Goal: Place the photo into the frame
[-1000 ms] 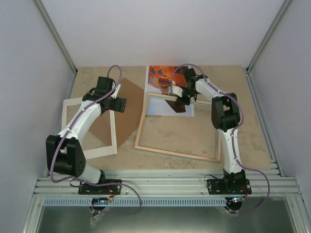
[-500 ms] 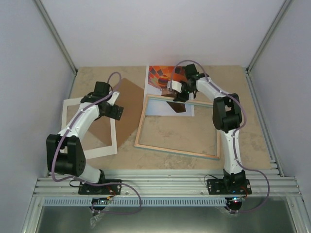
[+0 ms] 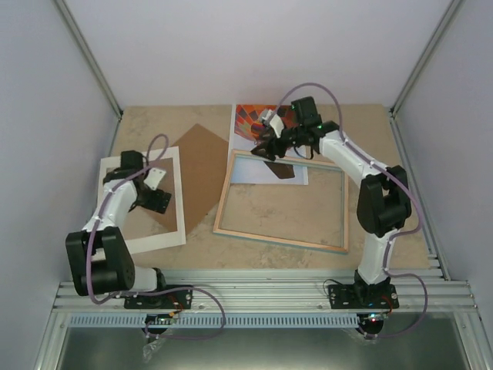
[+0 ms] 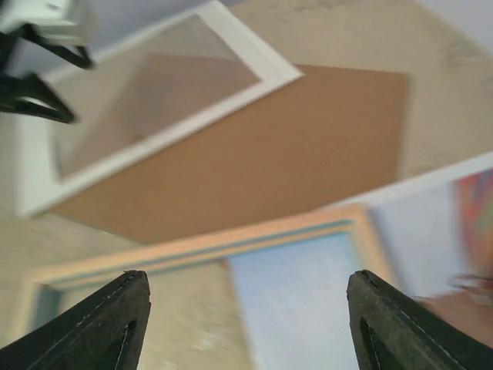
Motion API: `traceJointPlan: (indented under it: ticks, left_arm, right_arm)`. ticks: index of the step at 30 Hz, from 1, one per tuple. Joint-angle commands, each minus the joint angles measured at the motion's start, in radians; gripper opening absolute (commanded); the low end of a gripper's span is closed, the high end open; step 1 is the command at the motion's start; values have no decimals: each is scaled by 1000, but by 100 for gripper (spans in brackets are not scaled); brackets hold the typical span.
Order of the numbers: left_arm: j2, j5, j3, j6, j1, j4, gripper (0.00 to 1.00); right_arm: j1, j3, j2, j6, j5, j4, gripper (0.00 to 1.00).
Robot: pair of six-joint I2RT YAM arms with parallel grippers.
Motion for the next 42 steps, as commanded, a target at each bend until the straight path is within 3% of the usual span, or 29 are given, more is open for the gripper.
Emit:
traceJointPlan:
  ticks: [1,7,13,19,25,33,37,42]
  left_arm:
    - [30,46,23,90,140,-20,92]
    - [133,81,42,183,373,-18,88]
    - [224,31,-25,211,395,72,83]
    - [338,81,-27,142,351,80,68]
    - [370,102,-22,55,247,98,62]
    - [394,153,-35,-4,162,106,59]
    - [363,256,-28,11,150,88,63]
    - [353,264,0,-1,144,89,64]
  right_arm:
    - [75,-156,-36,449,-190,250,72]
    - [231,-185,-25,728,-50,343,82]
    - [312,-179,58,907,-97,430,85]
    - [353,-166,155,1023,-90,461,78]
    - [376,-123,251,1125,-68,499,70]
    - [410,-10,368,1203,-30,556,58]
    - [431,18,404,1218,-8,556,48]
    - [454,27,418,1228,6,543,47]
